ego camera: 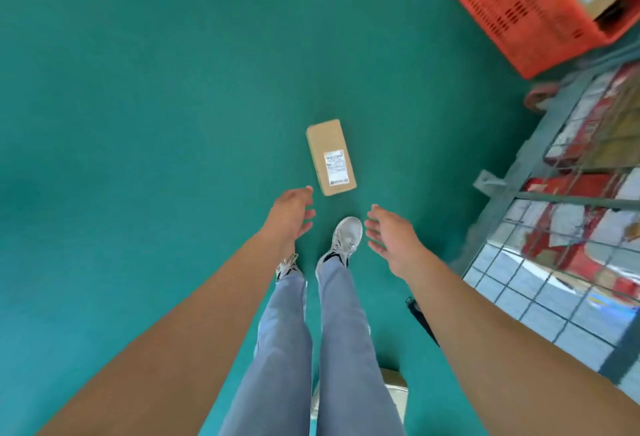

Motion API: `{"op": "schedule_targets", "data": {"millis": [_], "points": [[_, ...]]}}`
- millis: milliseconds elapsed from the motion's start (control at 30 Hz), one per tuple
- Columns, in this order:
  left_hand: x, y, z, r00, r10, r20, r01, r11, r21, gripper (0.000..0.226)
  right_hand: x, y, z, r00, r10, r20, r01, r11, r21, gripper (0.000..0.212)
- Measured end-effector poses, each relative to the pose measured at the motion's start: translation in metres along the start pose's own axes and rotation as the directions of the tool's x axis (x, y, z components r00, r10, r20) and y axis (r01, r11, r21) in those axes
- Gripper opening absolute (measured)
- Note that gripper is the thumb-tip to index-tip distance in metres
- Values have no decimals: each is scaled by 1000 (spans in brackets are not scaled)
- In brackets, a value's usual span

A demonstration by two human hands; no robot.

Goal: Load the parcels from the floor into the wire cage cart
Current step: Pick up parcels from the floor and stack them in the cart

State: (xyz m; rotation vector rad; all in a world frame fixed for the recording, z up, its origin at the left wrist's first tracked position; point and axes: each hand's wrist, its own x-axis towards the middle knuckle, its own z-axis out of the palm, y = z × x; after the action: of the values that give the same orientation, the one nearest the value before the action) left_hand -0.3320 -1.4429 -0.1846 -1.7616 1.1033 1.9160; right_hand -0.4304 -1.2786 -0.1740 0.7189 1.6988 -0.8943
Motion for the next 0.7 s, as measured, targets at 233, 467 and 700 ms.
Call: {"op": "schedule_targets", "data": {"millis": [233,467,700], "points": [[166,-38,43,989,-141,-48,143,989,43,23,175,18,7,998,57,26,-55,995,-87,46],[329,-84,72,985,-173,-22,174,981,82,41,355,32,32,1000,-15,3,15,977,-214,32],[438,-108,90,969,-236,-78,243,965,94,39,462,32,69,993,-122,8,119,955,-271,76]]}}
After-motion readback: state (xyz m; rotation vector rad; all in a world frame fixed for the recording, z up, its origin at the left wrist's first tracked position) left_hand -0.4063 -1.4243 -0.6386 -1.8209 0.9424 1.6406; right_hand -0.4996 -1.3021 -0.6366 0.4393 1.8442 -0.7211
